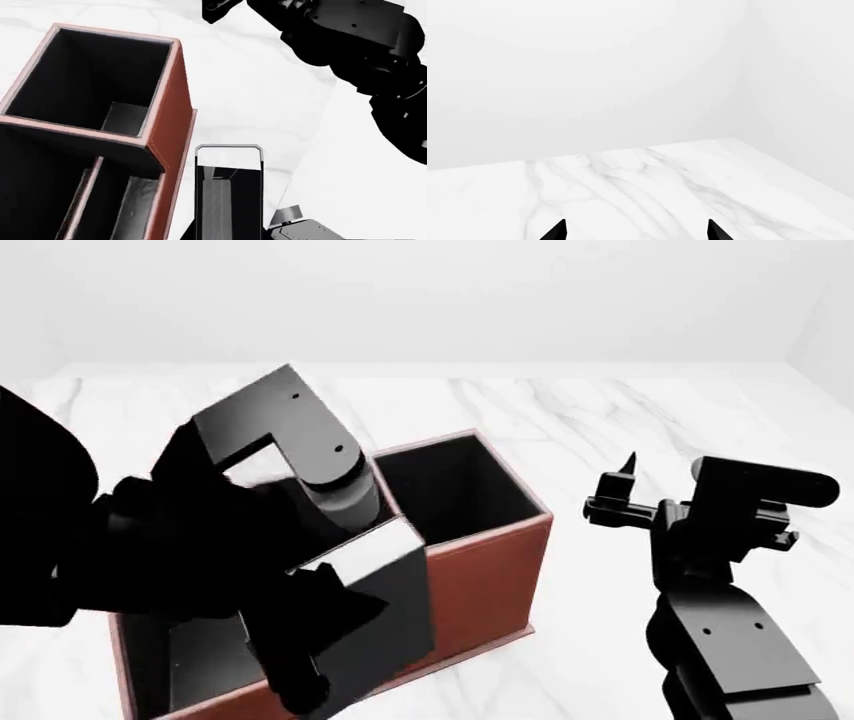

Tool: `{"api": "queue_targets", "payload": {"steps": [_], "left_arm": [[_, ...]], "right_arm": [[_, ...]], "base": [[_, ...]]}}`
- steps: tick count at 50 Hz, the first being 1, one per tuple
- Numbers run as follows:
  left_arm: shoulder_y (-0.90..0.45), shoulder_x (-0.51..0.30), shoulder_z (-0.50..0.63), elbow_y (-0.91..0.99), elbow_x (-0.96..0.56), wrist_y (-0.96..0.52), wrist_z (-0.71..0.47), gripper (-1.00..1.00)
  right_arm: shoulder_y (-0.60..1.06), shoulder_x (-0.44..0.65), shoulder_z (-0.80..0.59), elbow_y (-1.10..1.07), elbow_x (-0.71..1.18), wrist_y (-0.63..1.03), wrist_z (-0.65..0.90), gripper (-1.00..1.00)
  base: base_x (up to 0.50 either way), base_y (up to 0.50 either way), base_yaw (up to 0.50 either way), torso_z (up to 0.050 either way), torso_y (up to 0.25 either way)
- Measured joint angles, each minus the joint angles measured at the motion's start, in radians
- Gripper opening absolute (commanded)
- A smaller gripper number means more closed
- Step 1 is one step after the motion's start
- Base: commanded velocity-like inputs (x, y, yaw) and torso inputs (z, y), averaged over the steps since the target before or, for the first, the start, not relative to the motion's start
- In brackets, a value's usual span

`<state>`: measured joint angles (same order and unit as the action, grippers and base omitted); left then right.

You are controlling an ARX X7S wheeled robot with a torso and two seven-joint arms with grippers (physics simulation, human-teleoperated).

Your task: Pick up the book and place it in the left compartment of the caddy.

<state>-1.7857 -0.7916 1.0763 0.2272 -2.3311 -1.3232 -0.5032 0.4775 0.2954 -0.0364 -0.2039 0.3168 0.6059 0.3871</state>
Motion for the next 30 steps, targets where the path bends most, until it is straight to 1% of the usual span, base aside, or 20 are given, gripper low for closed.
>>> {"api": "queue_targets", "payload": {"steps": [3, 9, 17, 23, 30], "left_arm": [[-0.04, -0.017, 0.031, -0.012, -0.066, 0.082, -0.099, -1.0], [-0.1, -0.067, 0.078, 0.001, -0.174, 0.332, -0.384, -1.0], [-0.193, -0.101, 0.138, -0.031, -0.261, 0.493, -0.691, -1.0], [-0.237, -0.113, 0.177, -0.044, -0.302, 0.596, -0.85, -1.0], [-0.284, -0.103, 0.254, -0.069, -0.346, 0.679, -0.955, -1.0]], "right_arm": [[0.001, 0.001, 0.0, 0.003, 0.0, -0.003, 0.001, 1.0], [-0.001, 0.002, 0.001, 0.008, 0.002, -0.008, 0.002, 1.0], [0.0, 0.003, 0.002, 0.008, 0.004, -0.009, 0.005, 1.0], [-0.001, 0.003, -0.001, 0.007, 0.006, -0.009, 0.007, 1.0], [0.002, 0.004, -0.002, 0.005, 0.009, -0.006, 0.01, 1.0]], "base": [[0.0, 0.0, 0.0, 0.0, 0.0], [0.0, 0.0, 0.0, 0.0, 0.0], [0.0, 0.0, 0.0, 0.0, 0.001], [0.0, 0.0, 0.0, 0.0, 0.002], [0.0, 0.0, 0.0, 0.0, 0.0]]}}
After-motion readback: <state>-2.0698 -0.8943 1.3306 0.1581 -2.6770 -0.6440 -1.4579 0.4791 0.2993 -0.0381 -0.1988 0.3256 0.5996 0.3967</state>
